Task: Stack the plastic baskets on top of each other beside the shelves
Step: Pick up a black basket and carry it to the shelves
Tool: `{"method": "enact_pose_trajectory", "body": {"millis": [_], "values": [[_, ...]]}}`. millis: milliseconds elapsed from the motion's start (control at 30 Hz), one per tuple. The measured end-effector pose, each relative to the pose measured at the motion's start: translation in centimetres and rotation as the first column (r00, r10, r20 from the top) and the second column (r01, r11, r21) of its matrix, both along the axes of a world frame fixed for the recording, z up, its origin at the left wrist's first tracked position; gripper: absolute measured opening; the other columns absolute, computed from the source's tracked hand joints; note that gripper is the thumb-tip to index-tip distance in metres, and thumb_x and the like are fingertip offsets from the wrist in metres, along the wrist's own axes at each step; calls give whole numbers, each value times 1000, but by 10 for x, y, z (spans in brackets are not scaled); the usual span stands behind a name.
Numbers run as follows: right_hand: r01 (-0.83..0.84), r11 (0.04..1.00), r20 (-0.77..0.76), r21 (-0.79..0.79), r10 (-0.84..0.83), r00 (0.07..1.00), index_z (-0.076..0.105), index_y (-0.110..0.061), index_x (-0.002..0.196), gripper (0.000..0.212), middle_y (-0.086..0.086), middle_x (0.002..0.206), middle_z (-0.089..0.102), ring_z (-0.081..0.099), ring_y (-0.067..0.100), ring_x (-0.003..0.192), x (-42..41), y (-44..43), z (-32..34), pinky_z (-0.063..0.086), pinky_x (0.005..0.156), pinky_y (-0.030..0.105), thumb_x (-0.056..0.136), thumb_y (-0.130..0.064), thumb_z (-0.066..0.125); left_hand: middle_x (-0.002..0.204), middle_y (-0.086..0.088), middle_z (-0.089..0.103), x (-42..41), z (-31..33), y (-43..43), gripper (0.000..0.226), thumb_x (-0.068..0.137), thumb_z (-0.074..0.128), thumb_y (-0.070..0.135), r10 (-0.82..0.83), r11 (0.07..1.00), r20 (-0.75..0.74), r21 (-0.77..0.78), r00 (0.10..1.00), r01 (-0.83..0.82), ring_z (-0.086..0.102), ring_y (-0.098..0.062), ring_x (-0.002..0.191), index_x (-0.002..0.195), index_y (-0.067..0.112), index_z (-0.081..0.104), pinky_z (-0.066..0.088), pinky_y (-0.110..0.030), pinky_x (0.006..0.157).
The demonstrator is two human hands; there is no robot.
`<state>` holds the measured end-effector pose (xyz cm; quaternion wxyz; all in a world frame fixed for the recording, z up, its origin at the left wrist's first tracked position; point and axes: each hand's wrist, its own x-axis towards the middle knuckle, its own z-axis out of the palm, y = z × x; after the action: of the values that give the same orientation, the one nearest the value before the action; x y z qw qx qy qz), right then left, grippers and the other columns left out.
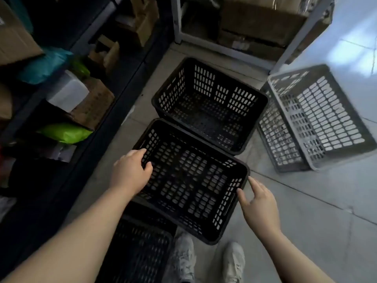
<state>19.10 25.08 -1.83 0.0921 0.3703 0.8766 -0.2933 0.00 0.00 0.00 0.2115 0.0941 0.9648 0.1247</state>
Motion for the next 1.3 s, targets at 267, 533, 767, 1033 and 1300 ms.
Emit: {"method": "enact_pose_trajectory", "body": {"millis": [267,533,767,1033,1300], "values": [[361,912,136,-198,-339,931,39,-17,142,54,6,141,50,46,26,129,13,-16,-114,39,98,38,92,-32,55,147,-15,38,-37,-122,-14,59,90,55,25,34,999,37,-40,999,-33,40,-36,129,144,10,36,36,-45,105],[679,611,159,-407,-684,712,64,-14,103,25,3,83,67,64,24,80,28,-26,-209,53,77,43,94,-32,50,158,-12,15,-65,-203,-30,72,91,55,27,95,993,99,-84,990,-87,24,-37,139,150,12,17,26,-46,113],[705,217,216,-675,-856,470,59,-11,105,37,14,88,67,64,24,79,24,-30,-230,50,72,34,96,-43,44,147,-22,30,-91,-225,-32,67,92,54,28,186,981,86,-76,979,-180,40,-45,127,148,20,18,38,-53,101],[668,181,187,-722,-879,439,61,-14,94,38,-4,57,56,44,7,44,28,-18,-236,33,43,21,94,-48,45,87,-10,63,-121,-237,-39,39,100,36,36,372,871,361,181,855,-456,56,-24,74,122,7,52,42,-33,66],[701,191,179,-687,-891,418,61,-18,92,38,-5,58,48,41,6,41,49,1,-239,32,39,20,92,-53,45,72,-3,50,-93,-248,-35,33,101,32,38,393,766,515,274,762,-581,44,-13,62,112,18,56,36,-24,57]]}}
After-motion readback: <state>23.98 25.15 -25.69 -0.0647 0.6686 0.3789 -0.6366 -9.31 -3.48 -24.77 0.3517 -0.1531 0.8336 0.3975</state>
